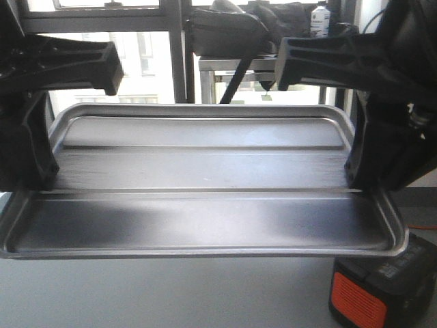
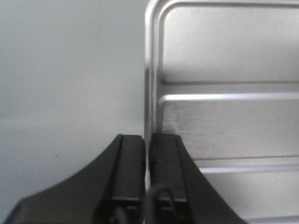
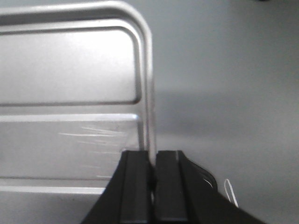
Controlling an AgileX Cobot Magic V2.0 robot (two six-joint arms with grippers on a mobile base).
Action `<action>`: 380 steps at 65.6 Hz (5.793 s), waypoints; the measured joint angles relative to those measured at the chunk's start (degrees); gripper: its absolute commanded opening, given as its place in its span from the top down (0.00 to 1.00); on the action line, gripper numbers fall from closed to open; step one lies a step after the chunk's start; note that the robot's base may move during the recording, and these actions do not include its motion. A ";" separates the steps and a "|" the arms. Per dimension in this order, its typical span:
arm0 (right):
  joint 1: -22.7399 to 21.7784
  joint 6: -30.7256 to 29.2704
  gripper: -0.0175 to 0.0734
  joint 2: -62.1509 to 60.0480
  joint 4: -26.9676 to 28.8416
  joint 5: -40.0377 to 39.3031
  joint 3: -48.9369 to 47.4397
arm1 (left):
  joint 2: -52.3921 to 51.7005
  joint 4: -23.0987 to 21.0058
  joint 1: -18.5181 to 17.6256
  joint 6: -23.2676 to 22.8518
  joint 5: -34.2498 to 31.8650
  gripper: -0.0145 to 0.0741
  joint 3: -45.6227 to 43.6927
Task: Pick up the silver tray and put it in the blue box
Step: 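Hold the tray level in both grippers while the base drives to the blue crate, then lower the held tray with both grippers into the blue crate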
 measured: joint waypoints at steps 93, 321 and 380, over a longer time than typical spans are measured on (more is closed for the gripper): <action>0.00 0.00 0.74 0.00 0.00 0.14 0.00 | 0.10 0.00 0.00 0.00 -0.01 0.84 0.00; -1.23 -3.96 0.74 0.00 1.55 0.38 -1.38 | 0.10 -1.37 1.87 4.40 1.28 0.84 -3.21; -26.25 -49.17 0.74 18.60 22.89 7.49 -44.34 | 20.16 -24.82 31.38 51.50 4.67 0.84 -44.47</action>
